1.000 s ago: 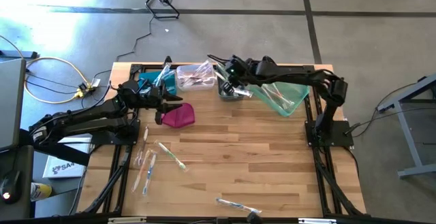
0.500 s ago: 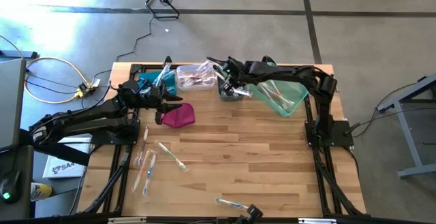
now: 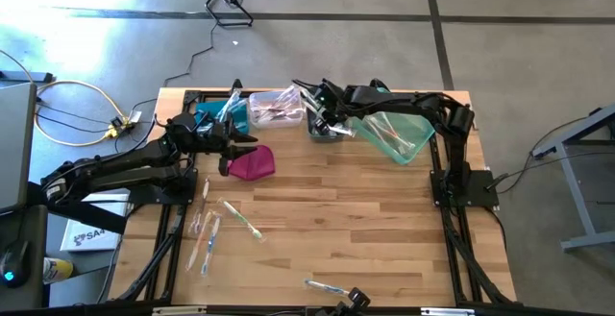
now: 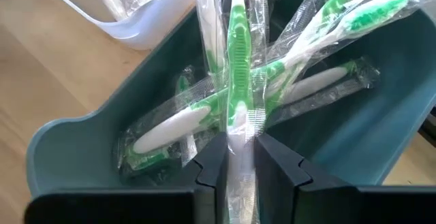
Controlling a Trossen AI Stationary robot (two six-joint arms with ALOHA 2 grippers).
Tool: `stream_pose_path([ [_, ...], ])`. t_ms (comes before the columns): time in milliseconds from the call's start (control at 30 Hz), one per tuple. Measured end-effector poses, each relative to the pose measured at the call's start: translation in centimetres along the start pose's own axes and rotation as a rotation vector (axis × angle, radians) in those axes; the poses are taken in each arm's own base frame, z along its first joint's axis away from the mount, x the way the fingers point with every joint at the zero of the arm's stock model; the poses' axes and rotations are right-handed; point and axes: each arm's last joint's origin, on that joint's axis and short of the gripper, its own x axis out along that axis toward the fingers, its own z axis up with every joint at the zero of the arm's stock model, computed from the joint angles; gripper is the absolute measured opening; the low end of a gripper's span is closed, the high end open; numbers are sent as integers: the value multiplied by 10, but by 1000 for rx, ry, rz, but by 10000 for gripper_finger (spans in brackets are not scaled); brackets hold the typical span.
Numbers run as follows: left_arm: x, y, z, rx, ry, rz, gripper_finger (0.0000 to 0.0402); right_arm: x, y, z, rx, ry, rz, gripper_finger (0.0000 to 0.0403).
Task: Pick & Place Toothbrushes
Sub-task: Put the green toothbrush into the dark blue bin, then put the blue toothbrush into the blue bin
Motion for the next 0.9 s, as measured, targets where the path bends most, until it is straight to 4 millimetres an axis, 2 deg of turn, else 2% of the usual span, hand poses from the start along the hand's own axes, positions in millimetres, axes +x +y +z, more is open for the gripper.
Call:
stream_pose_path([
  [133, 0, 0, 0, 0, 0, 0, 122, 0, 0, 0, 0, -2, -9, 88],
  [333, 0, 0, 0, 0, 0, 4, 122, -1, -5, -2, -12, -11, -159, 129],
  [500, 0, 0, 0, 0, 0, 4, 122, -1, -6, -4, -34, 6, -167, 151],
  [667, 0, 0, 0, 0, 0, 3, 122, -2, 1, -6, -64, 14, -135, 152],
  [900, 0, 0, 0, 0, 0, 3, 122, -5, 11, -9, -89, 6, -121, 130],
])
